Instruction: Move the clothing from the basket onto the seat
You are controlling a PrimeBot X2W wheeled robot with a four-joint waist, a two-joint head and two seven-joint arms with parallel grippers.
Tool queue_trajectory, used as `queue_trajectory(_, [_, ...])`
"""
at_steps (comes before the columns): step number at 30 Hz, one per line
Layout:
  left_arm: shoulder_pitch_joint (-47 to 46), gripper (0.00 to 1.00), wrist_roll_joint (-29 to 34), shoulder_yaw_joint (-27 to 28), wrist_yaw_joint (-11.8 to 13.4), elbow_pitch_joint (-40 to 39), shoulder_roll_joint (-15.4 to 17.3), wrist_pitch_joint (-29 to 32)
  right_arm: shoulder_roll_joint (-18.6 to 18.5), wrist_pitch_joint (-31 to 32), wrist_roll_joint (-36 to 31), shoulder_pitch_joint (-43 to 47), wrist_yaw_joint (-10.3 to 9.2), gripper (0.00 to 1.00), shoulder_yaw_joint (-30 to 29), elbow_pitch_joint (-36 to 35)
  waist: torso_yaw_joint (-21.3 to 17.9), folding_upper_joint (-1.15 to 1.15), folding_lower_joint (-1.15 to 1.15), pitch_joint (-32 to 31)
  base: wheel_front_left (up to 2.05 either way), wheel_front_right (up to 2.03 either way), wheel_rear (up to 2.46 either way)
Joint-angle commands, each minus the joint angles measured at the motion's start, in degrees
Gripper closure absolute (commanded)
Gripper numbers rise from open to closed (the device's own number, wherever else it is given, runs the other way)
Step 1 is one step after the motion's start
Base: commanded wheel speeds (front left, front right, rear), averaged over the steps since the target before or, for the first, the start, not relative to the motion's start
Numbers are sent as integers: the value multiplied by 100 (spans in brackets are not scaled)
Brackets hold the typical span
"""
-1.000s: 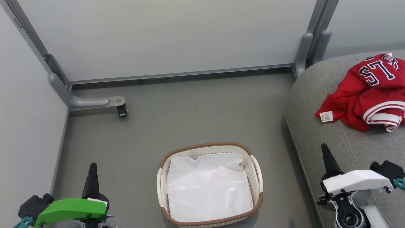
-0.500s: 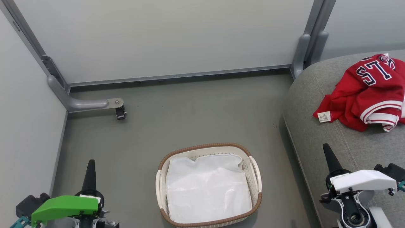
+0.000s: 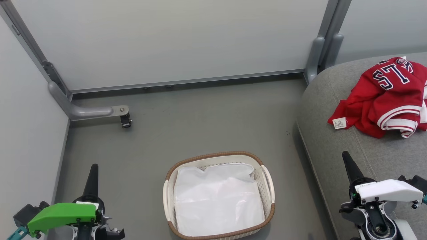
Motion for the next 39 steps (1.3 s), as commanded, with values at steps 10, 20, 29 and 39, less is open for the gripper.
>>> queue_trajectory(10, [-182,100,-501,95,-41,-37,43,149,-38,146,555,60,-1,100,-87,-90,-33,0,0,-27,0,0,0])
queue_trajectory(20, [-220,100,-875,154,-61,-33,38,274,-41,258,982,83,-1,100,-143,-121,-64,0,0,-52,0,0,0])
queue_trajectory(29, [-252,100,-1193,208,-82,-26,31,378,-44,355,1344,105,-2,100,-190,-143,-93,0,0,-75,0,0,0])
queue_trajectory(39, [-269,100,-1436,257,-88,-21,24,454,-45,425,1618,122,-2,100,-226,-163,-118,0,0,-95,0,0,0])
